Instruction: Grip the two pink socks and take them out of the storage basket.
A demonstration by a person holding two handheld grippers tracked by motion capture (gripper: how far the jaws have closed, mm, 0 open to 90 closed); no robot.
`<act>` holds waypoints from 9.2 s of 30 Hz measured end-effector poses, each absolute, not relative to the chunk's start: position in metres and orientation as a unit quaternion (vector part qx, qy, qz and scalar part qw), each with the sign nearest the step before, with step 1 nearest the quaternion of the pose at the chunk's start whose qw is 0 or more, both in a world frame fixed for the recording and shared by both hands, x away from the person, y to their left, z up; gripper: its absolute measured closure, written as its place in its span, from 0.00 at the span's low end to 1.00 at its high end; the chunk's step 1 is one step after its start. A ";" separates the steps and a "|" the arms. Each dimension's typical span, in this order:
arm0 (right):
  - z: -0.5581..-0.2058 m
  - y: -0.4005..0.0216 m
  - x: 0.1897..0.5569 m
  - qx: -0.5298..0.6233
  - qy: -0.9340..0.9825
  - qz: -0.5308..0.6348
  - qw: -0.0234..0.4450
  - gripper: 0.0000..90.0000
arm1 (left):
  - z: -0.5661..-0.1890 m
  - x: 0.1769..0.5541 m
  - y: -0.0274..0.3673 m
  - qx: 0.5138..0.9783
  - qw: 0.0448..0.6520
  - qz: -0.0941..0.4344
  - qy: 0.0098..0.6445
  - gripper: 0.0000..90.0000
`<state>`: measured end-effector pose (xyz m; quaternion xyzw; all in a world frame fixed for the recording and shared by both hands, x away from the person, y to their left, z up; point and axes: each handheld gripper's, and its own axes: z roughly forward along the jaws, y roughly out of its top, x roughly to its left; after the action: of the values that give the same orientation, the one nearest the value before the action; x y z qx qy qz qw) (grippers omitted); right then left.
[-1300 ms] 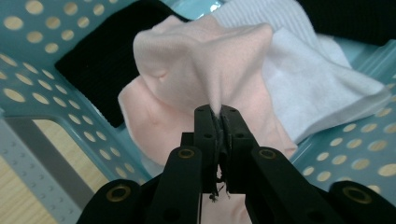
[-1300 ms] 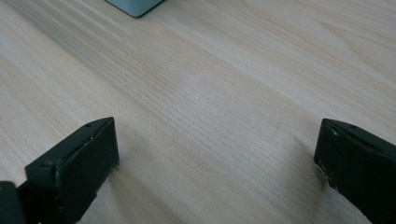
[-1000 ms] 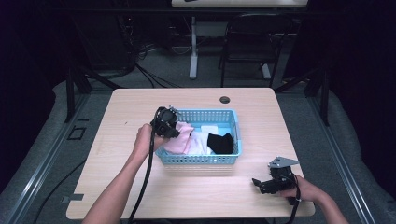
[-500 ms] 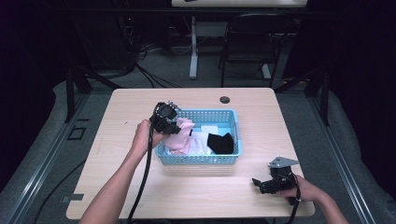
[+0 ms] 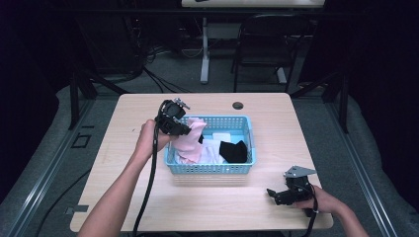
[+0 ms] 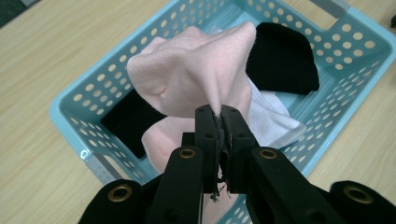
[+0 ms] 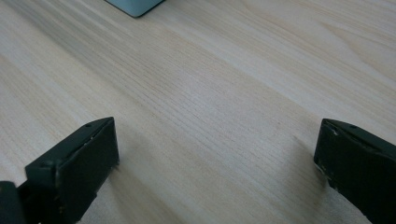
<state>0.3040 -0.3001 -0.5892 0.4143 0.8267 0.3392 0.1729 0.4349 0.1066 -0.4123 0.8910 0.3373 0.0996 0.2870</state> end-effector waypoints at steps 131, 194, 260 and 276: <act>-0.589 -0.300 0.304 0.414 0.827 0.339 0.173 0.00 | -0.483 0.440 0.118 0.866 0.275 0.088 0.408 0.10; -0.589 -0.300 0.304 0.413 0.827 0.340 0.171 0.00 | -0.495 0.442 0.095 0.878 0.229 0.048 0.417 0.94; -0.589 -0.301 0.304 0.413 0.827 0.340 0.172 0.00 | -0.406 0.403 0.242 0.820 0.282 0.141 0.478 0.94; -0.589 -0.300 0.304 0.413 0.827 0.341 0.171 0.00 | -0.469 0.406 0.285 0.803 0.255 0.090 0.532 0.94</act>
<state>0.3036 -0.3005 -0.5891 0.4131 0.8270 0.3405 0.1715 0.4065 0.2847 -0.4689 0.8025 0.5317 0.0899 0.2552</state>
